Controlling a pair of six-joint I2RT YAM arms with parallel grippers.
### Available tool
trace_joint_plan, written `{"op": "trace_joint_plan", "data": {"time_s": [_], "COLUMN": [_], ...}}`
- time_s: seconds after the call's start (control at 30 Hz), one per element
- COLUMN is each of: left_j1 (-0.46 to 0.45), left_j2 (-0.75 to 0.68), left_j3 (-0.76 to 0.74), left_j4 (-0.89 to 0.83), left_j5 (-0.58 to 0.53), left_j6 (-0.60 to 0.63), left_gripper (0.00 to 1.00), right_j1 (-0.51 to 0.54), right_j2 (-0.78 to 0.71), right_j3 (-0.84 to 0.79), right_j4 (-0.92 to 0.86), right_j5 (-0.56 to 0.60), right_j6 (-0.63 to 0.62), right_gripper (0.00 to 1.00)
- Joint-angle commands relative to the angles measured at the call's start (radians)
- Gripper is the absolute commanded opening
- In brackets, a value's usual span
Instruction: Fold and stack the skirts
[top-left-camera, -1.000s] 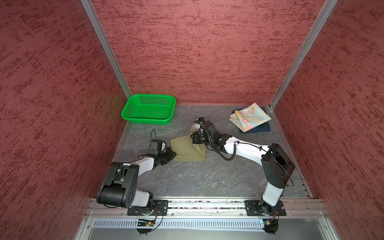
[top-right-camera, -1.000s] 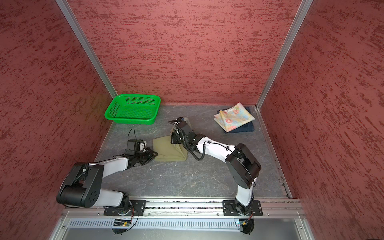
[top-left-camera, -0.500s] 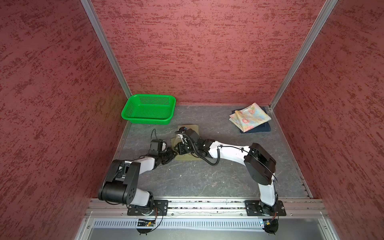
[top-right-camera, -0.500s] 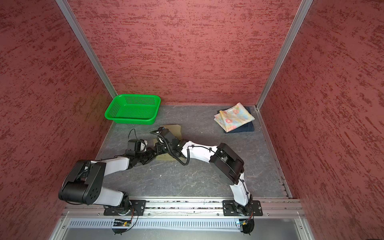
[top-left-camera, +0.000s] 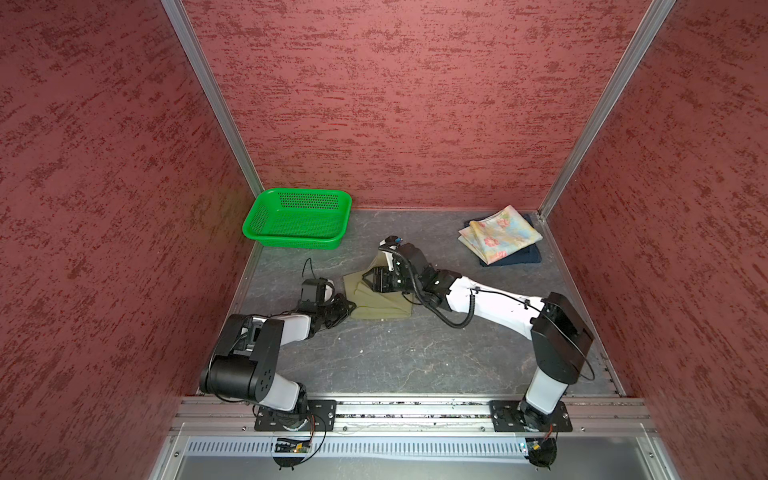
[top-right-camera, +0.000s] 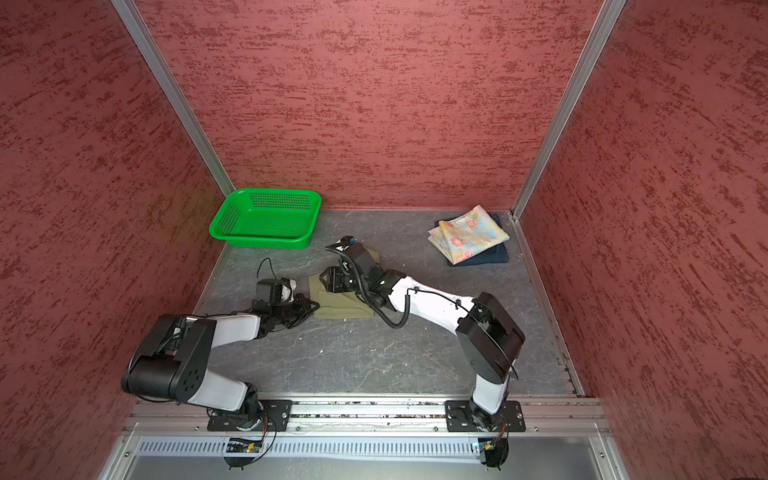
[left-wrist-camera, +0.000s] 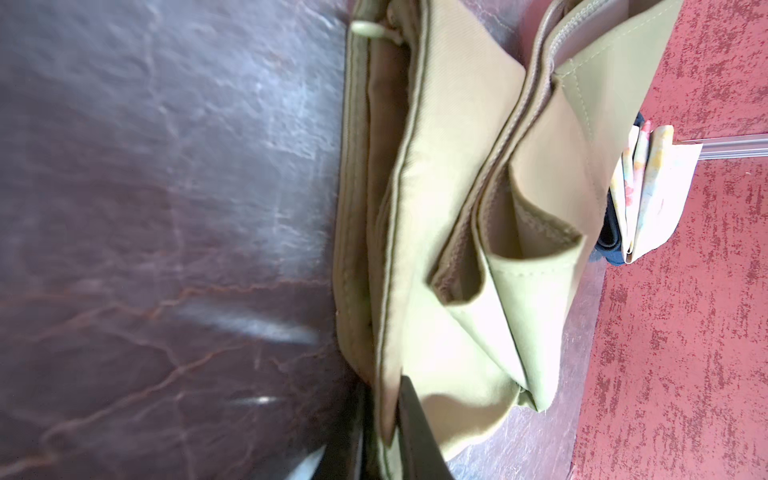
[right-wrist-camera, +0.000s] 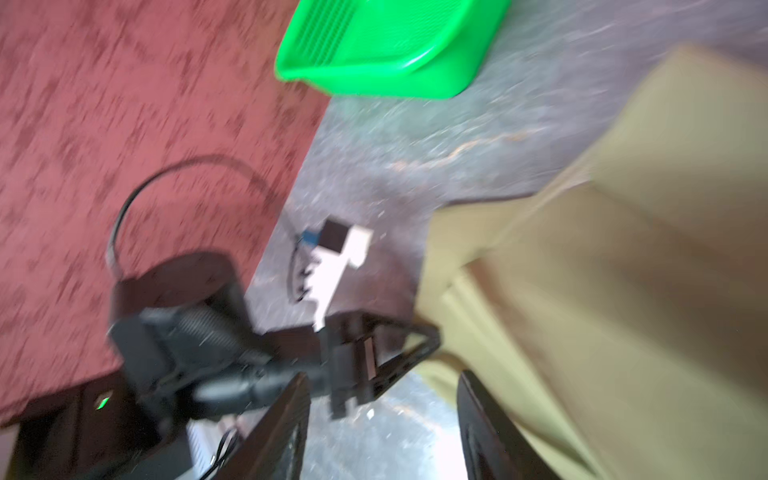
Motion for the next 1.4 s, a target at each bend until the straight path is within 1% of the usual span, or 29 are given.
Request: {"op": "trace_joint_plan", "data": {"time_s": [0.0, 0.07, 0.13, 0.23, 0.33, 0.4, 0.53, 0.67, 0.87, 1.03, 1.13, 1.23, 1.3, 1.37], "left_j1": [-0.008, -0.013, -0.025, -0.043, -0.055, -0.062, -0.071, -0.085, -0.097, -0.098, -0.095, -0.094, -0.093, -0.090], "left_j2": [0.027, 0.030, 0.034, 0.039, 0.045, 0.046, 0.057, 0.072, 0.093, 0.086, 0.085, 0.084, 0.084, 0.083], "left_j3": [-0.034, -0.036, -0.039, -0.051, -0.068, -0.077, -0.086, -0.102, -0.116, -0.116, -0.114, -0.110, -0.109, -0.108], "left_j4": [-0.051, -0.044, -0.035, -0.013, 0.008, 0.016, 0.038, 0.078, 0.120, 0.117, 0.113, 0.110, 0.111, 0.105], "left_j5": [-0.019, -0.017, -0.018, -0.018, -0.011, -0.009, 0.002, 0.007, 0.020, 0.022, 0.024, 0.026, 0.028, 0.030], "left_j6": [0.005, 0.002, -0.004, -0.021, -0.037, -0.042, -0.051, -0.073, -0.097, -0.099, -0.099, -0.099, -0.101, -0.098], "left_gripper": [0.15, 0.15, 0.15, 0.15, 0.15, 0.14, 0.15, 0.14, 0.14, 0.14, 0.14, 0.14, 0.14, 0.14], "right_j1": [-0.029, -0.030, -0.028, -0.009, 0.009, 0.021, 0.040, 0.065, 0.112, 0.116, 0.122, 0.126, 0.126, 0.126], "right_j2": [0.035, 0.100, 0.176, 0.250, 0.266, 0.267, 0.263, 0.274, 0.317, 0.337, 0.339, 0.362, 0.380, 0.392], "right_j3": [0.049, 0.147, 0.245, 0.319, 0.310, 0.289, 0.250, 0.256, 0.272, 0.250, 0.218, 0.209, 0.209, 0.207], "right_j4": [-0.128, -0.234, -0.318, -0.364, -0.354, -0.340, -0.307, -0.307, -0.309, -0.268, -0.204, -0.181, -0.171, -0.153], "right_j5": [0.159, 0.206, 0.222, 0.241, 0.244, 0.247, 0.246, 0.259, 0.340, 0.360, 0.361, 0.387, 0.396, 0.390], "right_j6": [0.000, -0.034, -0.070, -0.127, -0.160, -0.190, -0.249, -0.283, -0.371, -0.437, -0.482, -0.503, -0.509, -0.516], "right_gripper": [0.59, 0.61, 0.64, 0.67, 0.75, 0.77, 0.78, 0.79, 0.81, 0.82, 0.81, 0.80, 0.77, 0.72]}}
